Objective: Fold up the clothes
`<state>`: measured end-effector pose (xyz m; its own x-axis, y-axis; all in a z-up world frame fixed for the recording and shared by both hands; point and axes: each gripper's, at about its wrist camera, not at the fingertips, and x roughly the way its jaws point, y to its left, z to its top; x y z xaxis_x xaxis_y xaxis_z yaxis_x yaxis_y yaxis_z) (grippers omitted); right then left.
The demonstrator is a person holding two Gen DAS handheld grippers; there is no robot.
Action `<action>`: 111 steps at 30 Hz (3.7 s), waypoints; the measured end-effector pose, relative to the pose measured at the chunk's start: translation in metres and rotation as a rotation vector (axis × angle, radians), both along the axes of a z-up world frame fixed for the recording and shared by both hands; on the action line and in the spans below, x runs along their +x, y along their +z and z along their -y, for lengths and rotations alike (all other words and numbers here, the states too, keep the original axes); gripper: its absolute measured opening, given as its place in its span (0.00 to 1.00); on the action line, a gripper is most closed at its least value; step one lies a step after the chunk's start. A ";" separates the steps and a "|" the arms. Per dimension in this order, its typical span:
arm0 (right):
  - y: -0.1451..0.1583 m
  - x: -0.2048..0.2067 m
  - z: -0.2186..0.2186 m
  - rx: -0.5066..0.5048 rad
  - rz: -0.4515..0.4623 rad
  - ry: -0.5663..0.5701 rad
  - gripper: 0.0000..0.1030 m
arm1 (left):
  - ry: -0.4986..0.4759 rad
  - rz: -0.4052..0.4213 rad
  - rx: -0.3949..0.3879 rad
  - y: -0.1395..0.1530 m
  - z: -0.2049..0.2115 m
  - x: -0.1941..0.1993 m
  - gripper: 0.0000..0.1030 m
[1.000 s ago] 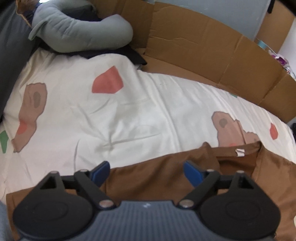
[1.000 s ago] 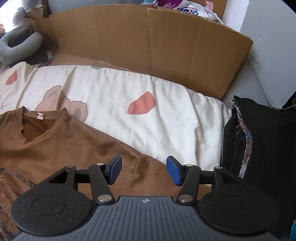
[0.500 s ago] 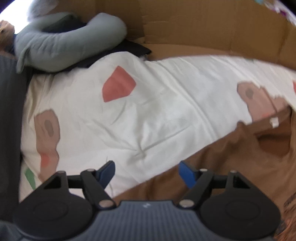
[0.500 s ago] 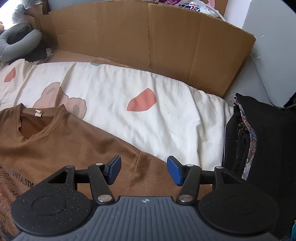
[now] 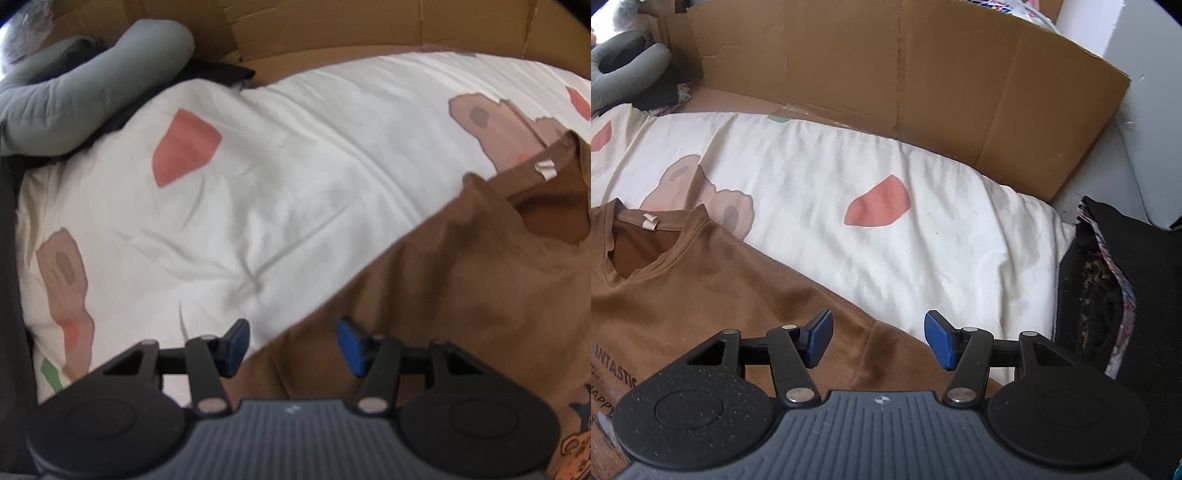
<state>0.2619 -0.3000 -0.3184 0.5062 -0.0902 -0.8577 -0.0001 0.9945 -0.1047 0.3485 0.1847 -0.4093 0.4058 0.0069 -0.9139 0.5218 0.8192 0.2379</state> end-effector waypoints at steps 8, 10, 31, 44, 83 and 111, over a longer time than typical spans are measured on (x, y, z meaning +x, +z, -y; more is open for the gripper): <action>-0.012 0.002 -0.007 -0.021 -0.019 0.031 0.60 | 0.009 -0.033 0.004 -0.004 -0.014 -0.012 0.56; -0.014 0.003 -0.006 -0.025 -0.021 0.028 0.60 | 0.008 -0.011 0.001 0.005 -0.017 -0.012 0.56; -0.028 0.015 -0.001 -0.029 -0.041 0.009 0.60 | 0.101 -0.044 -0.122 -0.007 -0.013 -0.011 0.11; -0.030 0.011 -0.001 -0.023 -0.050 0.010 0.60 | 0.089 -0.041 -0.215 0.006 -0.010 -0.028 0.47; -0.027 0.008 0.005 0.001 -0.046 -0.003 0.60 | 0.036 -0.070 -0.183 0.029 -0.001 -0.046 0.15; -0.034 0.013 0.003 -0.017 -0.059 0.019 0.60 | -0.256 -0.132 0.169 -0.012 0.015 0.004 0.20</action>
